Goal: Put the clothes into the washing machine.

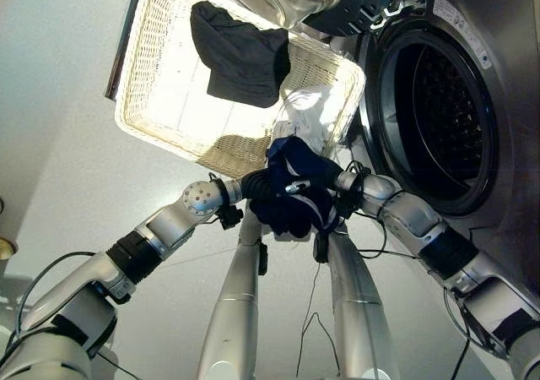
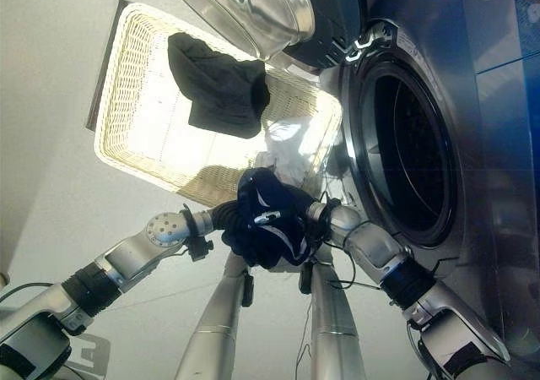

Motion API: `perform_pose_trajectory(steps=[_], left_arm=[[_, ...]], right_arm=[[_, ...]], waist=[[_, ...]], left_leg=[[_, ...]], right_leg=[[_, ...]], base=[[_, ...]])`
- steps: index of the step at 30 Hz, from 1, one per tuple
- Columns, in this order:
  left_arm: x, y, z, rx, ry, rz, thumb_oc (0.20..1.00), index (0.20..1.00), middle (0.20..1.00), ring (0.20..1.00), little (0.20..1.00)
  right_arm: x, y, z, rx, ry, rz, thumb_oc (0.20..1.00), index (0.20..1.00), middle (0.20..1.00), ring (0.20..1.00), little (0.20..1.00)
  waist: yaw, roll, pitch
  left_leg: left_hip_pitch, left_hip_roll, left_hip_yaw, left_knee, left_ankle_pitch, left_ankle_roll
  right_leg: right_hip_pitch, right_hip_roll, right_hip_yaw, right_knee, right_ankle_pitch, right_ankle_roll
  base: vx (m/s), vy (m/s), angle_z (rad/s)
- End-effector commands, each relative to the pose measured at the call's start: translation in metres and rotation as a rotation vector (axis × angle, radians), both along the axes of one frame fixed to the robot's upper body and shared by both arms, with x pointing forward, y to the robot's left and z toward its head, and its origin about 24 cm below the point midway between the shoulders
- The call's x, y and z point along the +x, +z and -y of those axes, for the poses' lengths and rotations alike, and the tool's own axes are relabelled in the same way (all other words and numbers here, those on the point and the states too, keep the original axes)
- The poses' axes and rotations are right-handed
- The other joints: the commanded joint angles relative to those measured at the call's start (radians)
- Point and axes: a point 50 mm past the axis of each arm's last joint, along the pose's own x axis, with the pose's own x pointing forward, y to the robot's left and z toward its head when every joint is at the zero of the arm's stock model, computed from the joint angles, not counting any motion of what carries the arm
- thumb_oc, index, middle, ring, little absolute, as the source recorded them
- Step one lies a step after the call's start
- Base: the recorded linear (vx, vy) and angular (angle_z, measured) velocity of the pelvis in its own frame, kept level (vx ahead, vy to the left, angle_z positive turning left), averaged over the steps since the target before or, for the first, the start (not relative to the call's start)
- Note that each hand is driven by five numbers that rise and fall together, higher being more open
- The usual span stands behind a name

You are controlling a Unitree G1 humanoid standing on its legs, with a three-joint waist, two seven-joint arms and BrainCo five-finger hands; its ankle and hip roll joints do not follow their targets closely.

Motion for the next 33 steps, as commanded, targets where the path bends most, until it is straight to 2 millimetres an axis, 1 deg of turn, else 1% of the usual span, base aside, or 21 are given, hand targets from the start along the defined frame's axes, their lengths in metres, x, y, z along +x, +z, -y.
perform_pose_trajectory(steps=[1, 5, 7, 9, 10, 12, 13, 14, 15, 17, 20, 21, 25, 29, 33], left_arm=[[-0.009, 0.041, 0.035, -0.115, -0.142, 0.198, 0.200, 0.200, 0.200, 0.200, 0.200], [-0.006, 0.047, 0.031, -0.121, -0.106, 0.234, 0.200, 0.200, 0.200, 0.200, 0.200], [-0.004, 0.054, 0.024, -0.176, -0.028, 0.314, 0.200, 0.200, 0.200, 0.200, 0.200], [-0.003, 0.061, 0.020, -0.232, 0.039, 0.388, 0.200, 0.200, 0.200, 0.200, 0.200], [-0.003, 0.072, 0.013, -0.343, 0.130, 0.480, 0.200, 0.200, 0.200, 0.200, 0.200], [-0.006, 0.082, 0.005, -0.467, 0.211, 0.584, 0.200, 0.200, 0.200, 0.200, 0.200], [-0.006, 0.083, 0.003, -0.490, 0.228, 0.598, 0.200, 0.200, 0.200, 0.200, 0.200], [-0.008, 0.085, -0.002, -0.542, 0.254, 0.626, 0.200, 0.200, 0.200, 0.200, 0.200], [-0.011, 0.085, -0.005, -0.603, 0.281, 0.641, 0.200, 0.200, 0.200, 0.200, 0.200], [-0.017, 0.082, -0.010, -0.708, 0.327, 0.648, 0.200, 0.200, 0.200, 0.200, 0.200], [-0.023, 0.076, -0.010, -0.791, 0.353, 0.627, 0.200, 0.200, 0.200, 0.200, 0.200], [-0.027, 0.074, -0.010, -0.848, 0.369, 0.629, 0.200, 0.200, 0.200, 0.200, 0.200], [-0.029, 0.072, -0.009, -0.883, 0.376, 0.631, 0.200, 0.200, 0.200, 0.200, 0.200], [-0.027, 0.071, -0.009, -0.891, 0.356, 0.584, 0.200, 0.200, 0.200, 0.200, 0.200], [-0.023, 0.069, -0.006, -0.854, 0.320, 0.543, 0.200, 0.200, 0.200, 0.200, 0.200]], right_arm=[[-0.022, -0.030, 0.006, -0.088, 0.140, -0.201, 1.000, 1.000, 1.000, 1.000, 1.000], [-0.019, -0.036, 0.015, -0.050, 0.067, -0.260, 1.000, 1.000, 1.000, 1.000, 1.000], [-0.015, -0.041, 0.026, -0.037, -0.008, -0.268, 1.000, 1.000, 1.000, 1.000, 1.000], [-0.012, -0.041, 0.030, -0.017, -0.065, -0.254, 1.000, 1.000, 1.000, 1.000, 1.000], [-0.007, -0.036, 0.034, 0.049, -0.153, -0.197, 1.000, 1.000, 1.000, 1.000, 1.000], [-0.001, -0.026, 0.038, 0.180, -0.270, -0.110, 1.000, 1.000, 1.000, 1.000, 1.000], [0.000, -0.023, 0.039, 0.217, -0.301, -0.095, 1.000, 1.000, 1.000, 1.000, 1.000], [0.002, -0.018, 0.042, 0.304, -0.365, -0.058, 1.000, 1.000, 1.000, 1.000, 1.000], [0.003, -0.014, 0.044, 0.408, -0.428, -0.029, 1.000, 1.000, 1.000, 1.000, 1.000], [-0.002, -0.012, 0.045, 0.592, -0.519, -0.009, 1.000, 1.000, 1.000, 1.000, 1.000], [-0.009, -0.015, 0.040, 0.674, -0.554, 0.004, 1.000, 1.000, 1.000, 1.000, 1.000], [-0.011, -0.015, 0.040, 0.718, -0.579, 0.010, 1.000, 1.000, 1.000, 1.000, 1.000], [-0.013, -0.017, 0.038, 0.713, -0.599, 0.034, 1.000, 1.000, 1.000, 1.000, 1.000], [-0.010, -0.016, 0.041, 0.697, -0.597, 0.030, 1.000, 1.000, 1.000, 1.000, 1.000], [-0.008, -0.016, 0.039, 0.652, -0.546, 0.023, 1.000, 1.000, 1.000, 1.000, 1.000]], waist=[[-0.021, 0.023, -0.019], [-0.021, 0.026, -0.019], [-0.020, 0.027, -0.019], [-0.019, 0.027, -0.019], [-0.018, 0.027, -0.019], [-0.018, 0.026, -0.019], [-0.018, 0.025, -0.019], [-0.017, 0.024, -0.019], [-0.017, 0.023, -0.019], [-0.019, 0.019, -0.019], [-0.021, 0.016, -0.019], [-0.022, 0.015, -0.019], [-0.022, 0.013, -0.019], [-0.022, 0.014, -0.019], [-0.022, 0.017, -0.019]], left_leg=[[-0.002, -0.033, 0.057, 0.034, -0.008, 0.000], [0.002, -0.036, 0.050, 0.031, -0.006, 0.001], [0.004, -0.036, 0.049, 0.029, -0.006, 0.000], [0.008, -0.037, 0.048, 0.024, -0.004, 0.001], [0.010, -0.036, 0.050, 0.023, -0.004, 0.002], [0.013, -0.036, 0.052, 0.024, -0.008, 0.003], [0.014, -0.036, 0.052, 0.025, -0.009, 0.003], [0.016, -0.037, 0.053, 0.027, -0.013, 0.004], [0.018, -0.039, 0.052, 0.028, -0.017, 0.005], [0.021, -0.041, 0.050, 0.032, -0.024, 0.006], [0.025, -0.041, 0.052, 0.030, -0.026, 0.010], [0.027, -0.040, 0.054, 0.030, -0.029, 0.011], [0.030, -0.038, 0.058, 0.028, -0.032, 0.011], [0.035, -0.034, 0.065, 0.023, -0.031, 0.011], [0.035, -0.034, 0.066, 0.021, -0.029, 0.010]], right_leg=[[0.105, 0.001, 0.013, -0.286, 0.227, 0.119], [0.110, 0.004, 0.019, -0.289, 0.228, 0.117], [0.113, 0.005, 0.020, -0.289, 0.225, 0.115], [0.118, 0.005, 0.019, -0.293, 0.225, 0.115], [0.120, 0.005, 0.019, -0.295, 0.224, 0.114], [0.123, 0.006, 0.019, -0.295, 0.220, 0.112], [0.123, 0.006, 0.019, -0.295, 0.219, 0.112], [0.124, 0.006, 0.019, -0.295, 0.217, 0.111], [0.127, 0.007, 0.019, -0.296, 0.215, 0.110], [0.129, 0.008, 0.021, -0.295, 0.212, 0.110], [0.133, 0.009, 0.023, -0.296, 0.210, 0.109], [0.136, 0.008, 0.023, -0.297, 0.208, 0.109], [0.138, 0.006, 0.020, -0.302, 0.211, 0.111], [0.140, 0.004, 0.018, -0.304, 0.213, 0.112], [0.137, 0.004, 0.020, -0.301, 0.214, 0.113]], base=[[0.00, 0.000, 0.00], [0.00, 0.000, 0.00], [0.00, 0.000, 0.00], [0.00, 0.000, 0.00], [0.00, 0.000, 0.00], [0.00, 0.000, 0.00], [0.00, 0.005, -0.03], [0.00, 0.000, 0.00], [0.00, 0.000, 0.00], [-0.01, 0.026, -0.09], [-0.01, 0.014, -0.13], [0.00, 0.001, -0.07], [0.00, -0.007, -0.07], [0.00, 0.005, -0.07], [0.01, 0.012, -0.04]])
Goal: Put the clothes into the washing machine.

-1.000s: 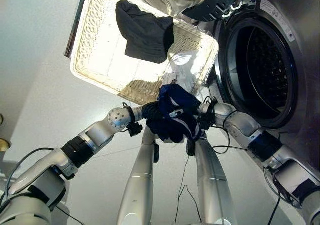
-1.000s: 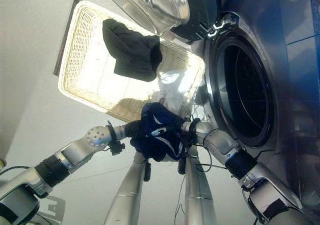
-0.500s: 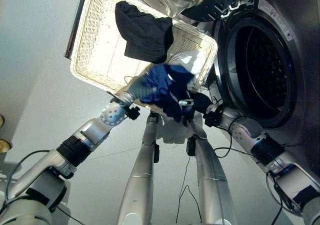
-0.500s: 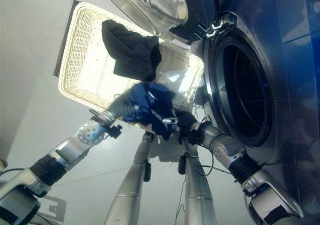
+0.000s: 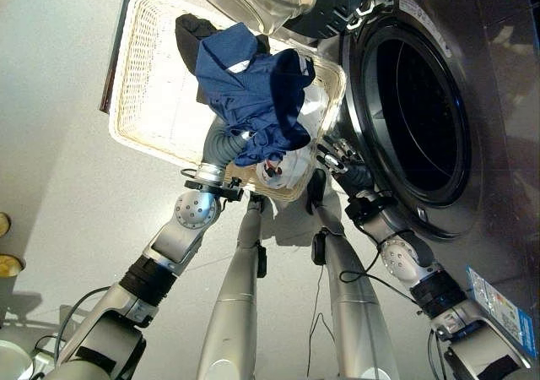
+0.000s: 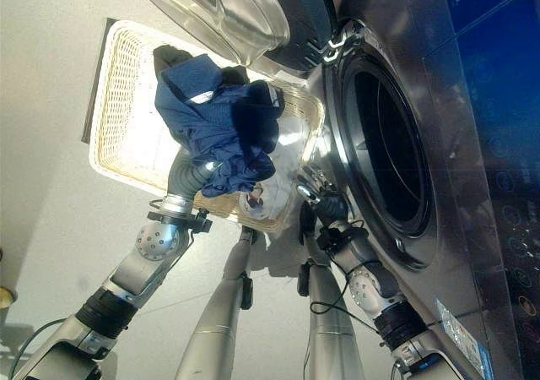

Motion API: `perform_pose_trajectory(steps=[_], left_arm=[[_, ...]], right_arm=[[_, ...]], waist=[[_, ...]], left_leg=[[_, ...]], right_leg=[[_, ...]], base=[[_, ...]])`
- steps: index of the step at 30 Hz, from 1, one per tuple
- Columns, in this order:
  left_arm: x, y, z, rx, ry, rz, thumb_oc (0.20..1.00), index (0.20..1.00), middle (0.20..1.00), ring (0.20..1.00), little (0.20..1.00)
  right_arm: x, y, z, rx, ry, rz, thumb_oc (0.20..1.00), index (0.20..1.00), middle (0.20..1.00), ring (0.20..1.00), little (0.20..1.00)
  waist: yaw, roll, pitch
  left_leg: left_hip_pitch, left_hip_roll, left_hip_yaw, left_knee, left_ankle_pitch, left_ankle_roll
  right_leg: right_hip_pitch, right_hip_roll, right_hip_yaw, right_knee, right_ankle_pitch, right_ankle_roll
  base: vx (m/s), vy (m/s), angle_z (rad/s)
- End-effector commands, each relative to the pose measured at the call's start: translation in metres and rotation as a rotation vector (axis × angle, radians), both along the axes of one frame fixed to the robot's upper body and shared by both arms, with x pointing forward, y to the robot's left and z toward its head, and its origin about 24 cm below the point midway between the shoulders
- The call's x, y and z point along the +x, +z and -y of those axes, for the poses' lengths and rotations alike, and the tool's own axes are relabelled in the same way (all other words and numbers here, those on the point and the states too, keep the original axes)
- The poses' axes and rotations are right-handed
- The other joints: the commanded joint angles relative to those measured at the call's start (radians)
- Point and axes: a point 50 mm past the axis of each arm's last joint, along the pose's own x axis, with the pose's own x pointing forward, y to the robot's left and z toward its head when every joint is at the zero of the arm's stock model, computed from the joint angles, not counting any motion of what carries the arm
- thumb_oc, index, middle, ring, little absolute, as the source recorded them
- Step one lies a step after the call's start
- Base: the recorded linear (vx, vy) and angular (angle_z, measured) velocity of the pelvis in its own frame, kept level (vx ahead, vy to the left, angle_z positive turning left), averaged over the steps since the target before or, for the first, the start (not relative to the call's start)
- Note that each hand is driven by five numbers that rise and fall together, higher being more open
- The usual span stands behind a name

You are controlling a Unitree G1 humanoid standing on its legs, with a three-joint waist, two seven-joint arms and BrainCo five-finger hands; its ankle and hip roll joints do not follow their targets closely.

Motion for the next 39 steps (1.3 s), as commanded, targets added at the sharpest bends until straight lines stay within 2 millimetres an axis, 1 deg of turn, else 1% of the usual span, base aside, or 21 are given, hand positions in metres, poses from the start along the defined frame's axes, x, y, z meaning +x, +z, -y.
perform_pose_trajectory(steps=[1, 4, 9, 12, 14, 16, 19, 23, 25, 31, 34, 36, 37, 38, 39], left_arm=[[-0.011, 0.020, 0.010, -0.025, -0.122, 0.092, 0.200, 0.200, 0.200, 0.200, 0.200], [-0.009, 0.018, 0.016, 0.017, -0.176, 0.051, 0.200, 0.200, 0.200, 0.200, 0.200], [-0.008, 0.011, 0.029, 0.103, -0.275, -0.020, 0.200, 0.200, 0.200, 0.200, 0.200], [-0.007, 0.005, 0.038, 0.188, -0.345, -0.085, 0.200, 0.200, 0.200, 0.200, 0.200], [-0.006, 0.001, 0.044, 0.259, -0.377, -0.123, 0.200, 0.200, 0.200, 0.200, 0.200], [-0.003, -0.004, 0.048, 0.353, -0.383, -0.154, 0.200, 0.200, 0.200, 0.200, 0.200], [0.003, -0.009, 0.048, 0.436, -0.358, -0.192, 0.200, 0.200, 0.200, 0.200, 0.200], [0.009, -0.015, 0.047, 0.486, -0.321, -0.229, 0.200, 0.200, 0.200, 0.200, 0.200], [0.013, -0.021, 0.042, 0.541, -0.273, -0.260, 0.200, 0.200, 0.200, 0.200, 0.200], [0.018, -0.028, 0.035, 0.555, -0.227, -0.309, 0.200, 0.200, 0.200, 0.200, 0.200], [0.026, -0.031, 0.025, 0.477, -0.129, -0.325, 0.200, 0.200, 0.200, 0.200, 0.200], [0.027, -0.030, 0.023, 0.452, -0.105, -0.314, 0.200, 0.200, 0.200, 0.200, 0.200], [0.030, -0.023, 0.015, 0.349, -0.014, -0.266, 0.200, 0.200, 0.200, 0.200, 0.200], [0.030, -0.012, 0.006, 0.227, 0.086, -0.166, 0.200, 0.200, 0.200, 0.200, 0.200], [0.028, -0.001, -0.007, 0.108, 0.169, -0.086, 0.200, 0.200, 0.200, 0.200, 0.200]], right_arm=[[-0.006, 0.010, -0.010, -0.045, 0.100, 0.062, 1.000, 1.000, 1.000, 1.000, 1.000], [-0.006, 0.011, -0.014, -0.068, 0.138, 0.071, 1.000, 1.000, 1.000, 1.000, 1.000], [-0.009, 0.022, -0.024, -0.129, 0.213, 0.155, 1.000, 1.000, 1.000, 1.000, 1.000], [-0.011, 0.028, -0.032, -0.227, 0.237, 0.215, 1.000, 1.000, 1.000, 1.000, 1.000], [-0.011, 0.031, -0.036, -0.258, 0.278, 0.222, 1.000, 1.000, 1.000, 1.000, 1.000], [-0.011, 0.032, -0.042, -0.228, 0.377, 0.189, 1.000, 1.000, 1.000, 1.000, 1.000], [-0.013, 0.033, -0.049, -0.159, 0.478, 0.156, 1.000, 1.000, 1.000, 1.000, 1.000], [-0.016, 0.034, -0.056, -0.075, 0.549, 0.131, 1.000, 1.000, 1.000, 1.000, 1.000], [-0.019, 0.034, -0.059, -0.029, 0.590, 0.117, 1.000, 1.000, 1.000, 1.000, 1.000], [-0.024, 0.030, -0.061, -0.024, 0.638, 0.115, 1.000, 1.000, 1.000, 1.000, 1.000], [-0.022, 0.028, -0.061, -0.090, 0.622, 0.131, 1.000, 1.000, 1.000, 1.000, 1.000], [-0.021, 0.028, -0.060, -0.107, 0.605, 0.131, 1.000, 1.000, 1.000, 1.000, 1.000], [-0.015, 0.030, -0.054, -0.211, 0.507, 0.163, 1.000, 1.000, 1.000, 1.000, 1.000], [-0.009, 0.031, -0.047, -0.356, 0.404, 0.204, 1.000, 1.000, 1.000, 1.000, 1.000], [-0.005, 0.032, -0.037, -0.461, 0.325, 0.241, 1.000, 1.000, 1.000, 1.000, 1.000]], waist=[[-0.020, 0.018, -0.019], [-0.021, 0.019, -0.019], [-0.027, 0.024, -0.019], [-0.032, 0.024, -0.019], [-0.034, 0.025, -0.019], [-0.036, 0.028, -0.019], [-0.036, 0.027, -0.019], [-0.036, 0.025, -0.019], [-0.038, 0.022, -0.019], [-0.040, 0.019, -0.019], [-0.039, 0.014, -0.019], [-0.039, 0.013, -0.019], [-0.037, 0.010, -0.019], [-0.036, 0.007, -0.019], [-0.033, 0.005, -0.019]], left_leg=[[0.001, -0.060, 0.018, 0.027, -0.021, 0.020], [-0.001, -0.061, 0.015, 0.028, -0.019, 0.021], [-0.011, -0.064, 0.017, 0.034, -0.018, 0.023], [-0.014, -0.064, 0.024, 0.038, -0.018, 0.022], [-0.015, -0.063, 0.028, 0.037, -0.017, 0.022], [-0.015, -0.063, 0.030, 0.038, -0.016, 0.023], [-0.017, -0.064, 0.030, 0.043, -0.016, 0.024], [-0.017, -0.064, 0.030, 0.044, -0.017, 0.023], [-0.017, -0.064, 0.031, 0.044, -0.015, 0.023], [-0.019, -0.061, 0.033, 0.045, -0.014, 0.021], [-0.019, -0.059, 0.033, 0.047, -0.012, 0.018], [-0.019, -0.059, 0.033, 0.047, -0.012, 0.018], [-0.020, -0.058, 0.034, 0.046, -0.010, 0.015], [-0.022, -0.056, 0.036, 0.048, -0.011, 0.014], [-0.020, -0.055, 0.036, 0.053, -0.015, 0.013]], right_leg=[[0.117, -0.031, -0.029, -0.264, 0.190, 0.121], [0.115, -0.031, -0.025, -0.263, 0.190, 0.121], [0.105, -0.029, -0.019, -0.258, 0.192, 0.123], [0.102, -0.029, -0.017, -0.258, 0.194, 0.125], [0.101, -0.029, -0.015, -0.260, 0.196, 0.125], [0.099, -0.027, -0.013, -0.257, 0.197, 0.127], [0.097, -0.027, -0.014, -0.254, 0.196, 0.128], [0.098, -0.027, -0.016, -0.256, 0.198, 0.131], [0.098, -0.024, -0.017, -0.257, 0.202, 0.133], [0.096, -0.024, -0.020, -0.259, 0.205, 0.134], [0.098, -0.022, -0.027, -0.255, 0.204, 0.134], [0.098, -0.022, -0.029, -0.254, 0.204, 0.134], [0.098, -0.022, -0.031, -0.255, 0.204, 0.134], [0.096, -0.023, -0.034, -0.255, 0.203, 0.133], [0.097, -0.024, -0.035, -0.254, 0.201, 0.131]], base=[[0.01, 0.006, -0.03], [0.00, 0.000, 0.00], [0.00, 0.000, 0.00], [0.00, 0.000, 0.00], [0.00, 0.000, 0.00], [0.00, 0.000, 0.00], [0.00, 0.000, 0.00], [0.00, 0.000, 0.00], [0.00, 0.000, 0.00], [0.00, 0.000, 0.00], [0.00, -0.010, 0.00], [0.00, 0.000, 0.00], [0.00, 0.000, 0.00], [0.00, 0.000, 0.00], [0.00, 0.000, 0.00]])
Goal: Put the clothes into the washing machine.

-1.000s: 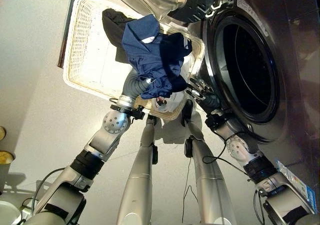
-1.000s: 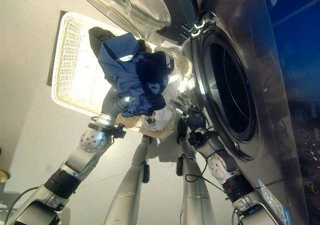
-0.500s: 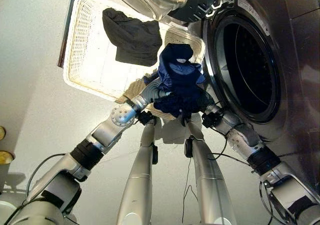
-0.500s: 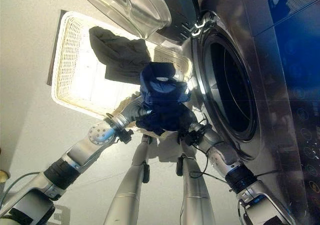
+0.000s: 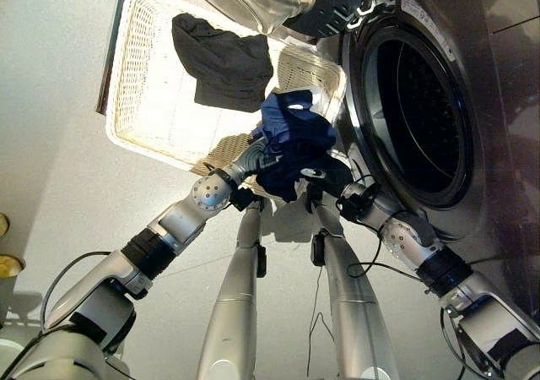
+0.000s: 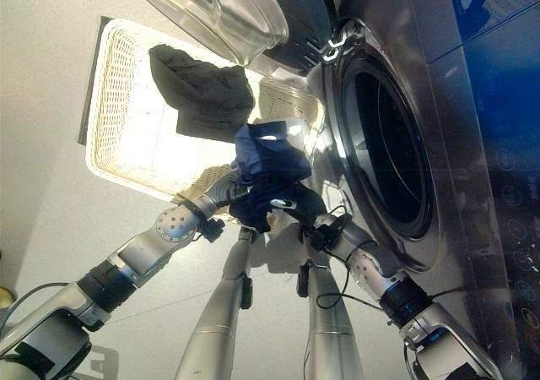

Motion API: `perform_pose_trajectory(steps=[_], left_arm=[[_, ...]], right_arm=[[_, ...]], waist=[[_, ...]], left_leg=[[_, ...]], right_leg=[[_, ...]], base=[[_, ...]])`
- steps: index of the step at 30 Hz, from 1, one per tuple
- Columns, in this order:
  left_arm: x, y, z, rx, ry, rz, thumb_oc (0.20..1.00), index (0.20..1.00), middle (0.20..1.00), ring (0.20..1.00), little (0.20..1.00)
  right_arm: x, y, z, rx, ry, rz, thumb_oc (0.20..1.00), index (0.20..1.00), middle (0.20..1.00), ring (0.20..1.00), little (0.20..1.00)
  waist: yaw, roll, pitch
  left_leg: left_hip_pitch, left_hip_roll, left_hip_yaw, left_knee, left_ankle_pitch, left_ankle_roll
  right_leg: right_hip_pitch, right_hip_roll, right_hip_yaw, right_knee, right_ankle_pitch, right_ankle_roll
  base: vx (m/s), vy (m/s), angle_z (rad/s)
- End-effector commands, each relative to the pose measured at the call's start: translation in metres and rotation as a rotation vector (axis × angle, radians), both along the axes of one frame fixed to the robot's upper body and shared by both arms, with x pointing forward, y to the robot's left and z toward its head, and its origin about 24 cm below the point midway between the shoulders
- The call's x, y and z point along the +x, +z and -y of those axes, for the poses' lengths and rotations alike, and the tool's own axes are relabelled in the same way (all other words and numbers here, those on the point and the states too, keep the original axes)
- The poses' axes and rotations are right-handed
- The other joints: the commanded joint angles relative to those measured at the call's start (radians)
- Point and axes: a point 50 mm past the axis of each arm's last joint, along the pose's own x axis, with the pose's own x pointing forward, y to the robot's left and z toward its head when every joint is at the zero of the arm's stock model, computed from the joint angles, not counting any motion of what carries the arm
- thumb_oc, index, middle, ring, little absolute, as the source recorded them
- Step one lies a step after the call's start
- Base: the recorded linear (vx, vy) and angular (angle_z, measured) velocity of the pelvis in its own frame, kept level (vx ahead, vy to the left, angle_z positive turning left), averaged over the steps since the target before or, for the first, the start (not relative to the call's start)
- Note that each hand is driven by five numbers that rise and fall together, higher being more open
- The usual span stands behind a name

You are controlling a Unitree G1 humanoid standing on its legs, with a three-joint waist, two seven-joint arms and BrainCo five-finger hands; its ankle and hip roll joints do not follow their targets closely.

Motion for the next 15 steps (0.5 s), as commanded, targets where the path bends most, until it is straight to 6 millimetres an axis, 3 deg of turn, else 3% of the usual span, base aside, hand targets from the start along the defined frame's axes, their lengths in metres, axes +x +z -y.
perform_pose_trajectory(steps=[1, 4, 7, 15], left_arm=[[-0.006, 0.033, -0.020, -0.285, 0.187, 0.288, 0.200, 0.200, 0.200, 0.200, 0.200], [-0.018, 0.051, -0.042, -0.403, 0.307, 0.496, 0.200, 0.200, 0.200, 0.200, 0.200], [-0.028, 0.059, -0.051, -0.392, 0.343, 0.619, 0.200, 0.200, 0.200, 0.200, 0.200], [-0.034, 0.057, -0.048, -0.348, 0.309, 0.634, 0.200, 0.200, 0.200, 0.200, 0.200]], right_arm=[[-0.006, 0.016, -0.005, -0.168, -0.040, 0.227, 1.000, 1.000, 1.000, 1.000, 1.000], [-0.003, 0.013, 0.009, -0.194, -0.098, 0.220, 1.000, 1.000, 1.000, 1.000, 1.000], [-0.005, 0.012, 0.015, -0.210, -0.128, 0.227, 1.000, 1.000, 1.000, 1.000, 1.000], [-0.009, 0.009, 0.016, -0.209, -0.142, 0.233, 1.000, 1.000, 1.000, 1.000, 1.000]], waist=[[-0.031, 0.004, -0.019], [-0.022, 0.000, -0.019], [-0.013, -0.003, -0.019], [-0.009, -0.001, -0.019]], left_leg=[[-0.018, -0.056, 0.035, 0.061, -0.016, 0.012], [-0.011, -0.058, 0.029, 0.075, -0.029, 0.009], [-0.014, -0.061, 0.021, 0.085, -0.036, 0.006], [-0.015, -0.063, 0.020, 0.090, -0.041, 0.006]], right_leg=[[0.089, -0.027, -0.031, -0.228, 0.190, 0.126], [0.096, -0.033, -0.040, -0.221, 0.179, 0.122], [0.096, -0.036, -0.046, -0.213, 0.172, 0.119], [0.094, -0.034, -0.045, -0.201, 0.161, 0.115]], base=[[0.00, 0.000, 0.00], [0.00, -0.011, 0.00], [0.00, -0.023, 0.02], [0.00, -0.002, 0.01]])
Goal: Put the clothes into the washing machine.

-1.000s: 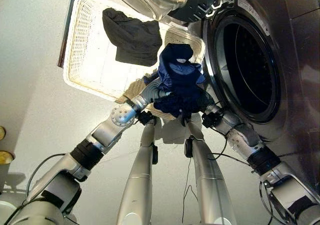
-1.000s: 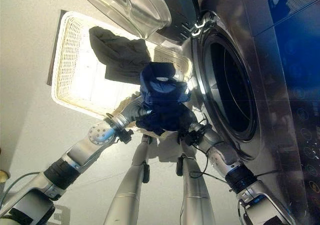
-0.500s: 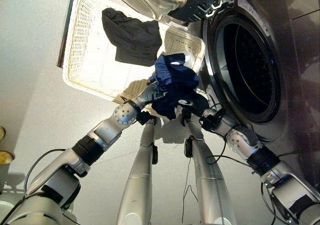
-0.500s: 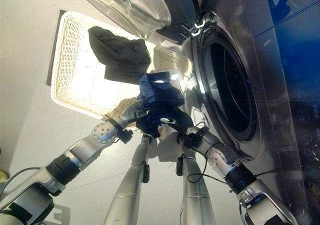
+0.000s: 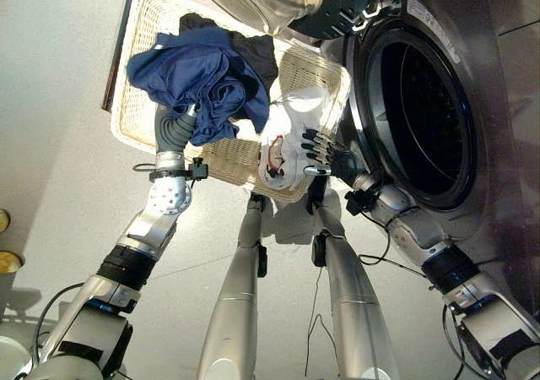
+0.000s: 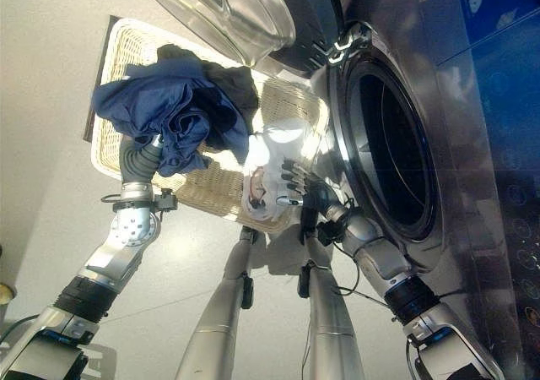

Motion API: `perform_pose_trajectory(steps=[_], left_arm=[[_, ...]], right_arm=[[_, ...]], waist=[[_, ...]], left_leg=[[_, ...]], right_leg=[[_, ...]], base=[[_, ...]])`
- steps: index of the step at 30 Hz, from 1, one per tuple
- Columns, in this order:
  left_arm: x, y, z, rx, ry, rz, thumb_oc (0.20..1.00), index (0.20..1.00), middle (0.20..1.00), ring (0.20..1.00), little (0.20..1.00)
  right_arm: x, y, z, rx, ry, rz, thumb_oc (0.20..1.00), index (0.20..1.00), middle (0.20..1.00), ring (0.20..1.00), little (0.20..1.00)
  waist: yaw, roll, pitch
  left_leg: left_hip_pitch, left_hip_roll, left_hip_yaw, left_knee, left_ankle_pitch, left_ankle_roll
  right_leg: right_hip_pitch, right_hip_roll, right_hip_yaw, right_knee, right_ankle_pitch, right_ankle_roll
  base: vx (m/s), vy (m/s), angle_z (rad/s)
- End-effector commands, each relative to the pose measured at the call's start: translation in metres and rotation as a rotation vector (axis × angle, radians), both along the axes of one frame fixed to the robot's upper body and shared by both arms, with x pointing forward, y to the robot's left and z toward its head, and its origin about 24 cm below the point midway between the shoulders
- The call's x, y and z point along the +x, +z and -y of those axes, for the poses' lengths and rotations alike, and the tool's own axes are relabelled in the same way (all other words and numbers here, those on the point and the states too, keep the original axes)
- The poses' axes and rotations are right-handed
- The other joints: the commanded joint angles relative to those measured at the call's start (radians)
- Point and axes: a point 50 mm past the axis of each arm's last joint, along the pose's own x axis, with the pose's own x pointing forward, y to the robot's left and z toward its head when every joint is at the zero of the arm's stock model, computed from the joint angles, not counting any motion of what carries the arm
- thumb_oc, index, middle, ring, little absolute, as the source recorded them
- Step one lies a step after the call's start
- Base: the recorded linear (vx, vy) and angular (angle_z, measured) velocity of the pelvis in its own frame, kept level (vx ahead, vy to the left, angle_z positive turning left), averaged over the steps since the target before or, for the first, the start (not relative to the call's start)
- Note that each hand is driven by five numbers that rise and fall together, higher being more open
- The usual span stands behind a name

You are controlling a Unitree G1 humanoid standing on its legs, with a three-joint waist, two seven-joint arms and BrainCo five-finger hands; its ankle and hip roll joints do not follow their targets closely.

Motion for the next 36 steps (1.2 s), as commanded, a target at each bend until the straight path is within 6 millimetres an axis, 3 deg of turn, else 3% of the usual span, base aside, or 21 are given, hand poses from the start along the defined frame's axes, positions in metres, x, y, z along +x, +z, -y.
perform_pose_trajectory(steps=[1, 7, 11, 16, 24, 36], left_arm=[[-0.013, 0.014, 0.022, 0.041, -0.109, 0.129, 0.200, 0.200, 0.200, 0.200, 0.200], [-0.008, 0.007, 0.036, 0.204, -0.169, 0.054, 0.200, 0.200, 0.200, 0.200, 0.200], [-0.004, 0.004, 0.050, 0.382, -0.226, 0.024, 0.200, 0.200, 0.200, 0.200, 0.200], [-0.005, -0.003, 0.067, 0.549, -0.352, -0.037, 0.200, 0.200, 0.200, 0.200, 0.200], [-0.007, -0.012, 0.090, 0.741, -0.511, -0.120, 0.200, 0.200, 0.200, 0.200, 0.200], [-0.006, -0.024, 0.107, 0.932, -0.603, -0.222, 0.200, 0.200, 0.200, 0.200, 0.200]], right_arm=[[-0.014, 0.000, -0.003, 0.002, 0.036, 0.050, 1.000, 1.000, 1.000, 1.000, 1.000], [-0.015, 0.006, -0.007, 0.042, 0.064, 0.043, 1.000, 1.000, 1.000, 1.000, 1.000], [-0.014, 0.009, -0.010, 0.232, 0.087, -0.039, 1.000, 1.000, 1.000, 1.000, 1.000], [-0.016, 0.008, -0.016, 0.332, 0.125, -0.084, 1.000, 1.000, 1.000, 1.000, 1.000], [-0.014, 0.012, -0.024, 0.381, 0.136, -0.111, 1.000, 1.000, 1.000, 1.000, 1.000], [-0.016, 0.005, -0.039, 0.376, 0.256, -0.215, 1.000, 1.000, 1.000, 1.000, 1.000]], waist=[[-0.014, -0.001, -0.019], [-0.025, 0.002, -0.019], [-0.032, 0.005, -0.019], [-0.042, 0.008, -0.019], [-0.050, 0.010, -0.019], [-0.056, 0.003, -0.019]], left_leg=[[-0.017, -0.062, 0.026, 0.081, -0.042, 0.006], [-0.020, -0.059, 0.039, 0.084, -0.044, 0.011], [-0.018, -0.058, 0.045, 0.082, -0.043, 0.011], [-0.015, -0.054, 0.055, 0.072, -0.041, 0.012], [-0.017, -0.051, 0.060, 0.067, -0.038, 0.015], [-0.023, -0.050, 0.061, 0.061, -0.035, 0.015]], right_leg=[[0.086, -0.030, -0.037, -0.209, 0.159, 0.120], [0.080, -0.025, -0.031, -0.201, 0.155, 0.121], [0.079, -0.023, -0.028, -0.201, 0.158, 0.124], [0.076, -0.022, -0.021, -0.209, 0.168, 0.128], [0.072, -0.019, -0.012, -0.215, 0.178, 0.132], [0.065, -0.019, -0.006, -0.222, 0.191, 0.136]], base=[[0.00, 0.000, 0.00], [0.01, 0.030, -0.02], [0.00, 0.000, 0.00], [0.00, 0.017, -0.03], [0.00, 0.001, 0.00], [0.00, 0.000, 0.00]])
